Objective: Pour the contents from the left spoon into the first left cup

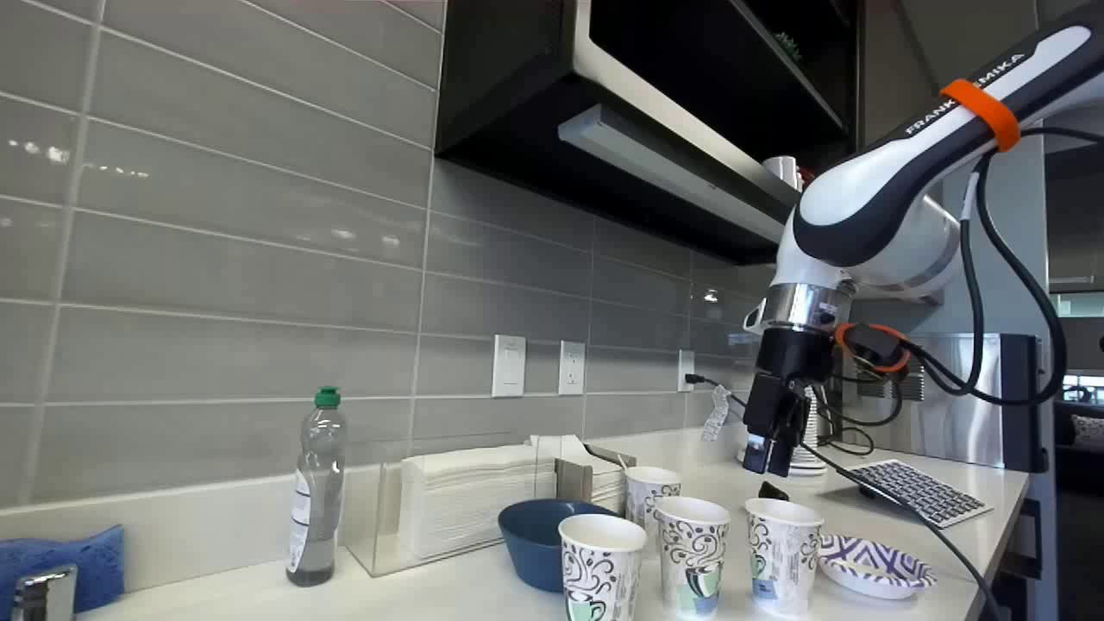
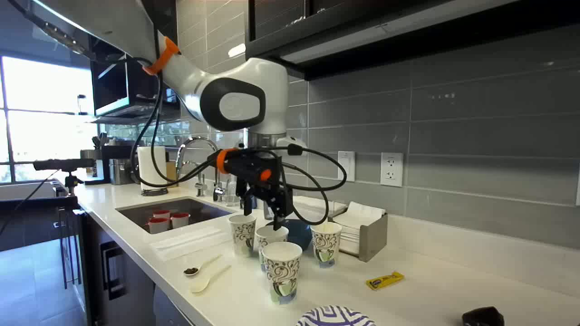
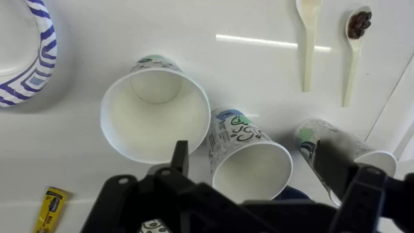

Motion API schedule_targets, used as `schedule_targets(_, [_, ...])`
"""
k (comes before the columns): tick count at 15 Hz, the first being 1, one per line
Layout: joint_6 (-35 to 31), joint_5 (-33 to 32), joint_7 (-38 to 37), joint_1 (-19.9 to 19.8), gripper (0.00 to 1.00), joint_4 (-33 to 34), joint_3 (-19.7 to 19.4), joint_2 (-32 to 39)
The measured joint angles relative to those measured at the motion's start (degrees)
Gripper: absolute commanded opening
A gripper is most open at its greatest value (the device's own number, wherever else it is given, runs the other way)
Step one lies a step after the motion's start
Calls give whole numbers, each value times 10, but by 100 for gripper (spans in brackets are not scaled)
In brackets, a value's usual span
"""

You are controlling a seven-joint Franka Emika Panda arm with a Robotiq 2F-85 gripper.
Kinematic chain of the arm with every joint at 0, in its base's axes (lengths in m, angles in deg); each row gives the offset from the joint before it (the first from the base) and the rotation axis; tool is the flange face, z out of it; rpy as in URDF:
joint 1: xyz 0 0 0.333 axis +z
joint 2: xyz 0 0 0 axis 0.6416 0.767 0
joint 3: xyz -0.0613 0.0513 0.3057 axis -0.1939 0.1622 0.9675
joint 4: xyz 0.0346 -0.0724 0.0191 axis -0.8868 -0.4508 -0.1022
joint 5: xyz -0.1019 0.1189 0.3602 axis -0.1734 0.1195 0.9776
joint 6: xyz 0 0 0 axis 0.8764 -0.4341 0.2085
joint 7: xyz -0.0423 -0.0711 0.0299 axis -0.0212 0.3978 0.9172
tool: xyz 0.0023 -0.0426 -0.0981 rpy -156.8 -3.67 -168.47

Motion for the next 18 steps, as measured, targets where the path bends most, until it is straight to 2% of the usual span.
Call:
schedule_targets(6, [0, 0, 0, 0, 100, 0, 0, 0])
schedule_targets(9, [10, -2, -3, -3, 100, 2, 13, 0])
schedule_targets(11, [40, -14, -23, -2, 100, 8, 40, 0])
schedule_targets(15, [103, -49, -94, 13, 100, 33, 119, 7])
schedule_targets(18, [120, -74, -115, 29, 100, 48, 160, 30])
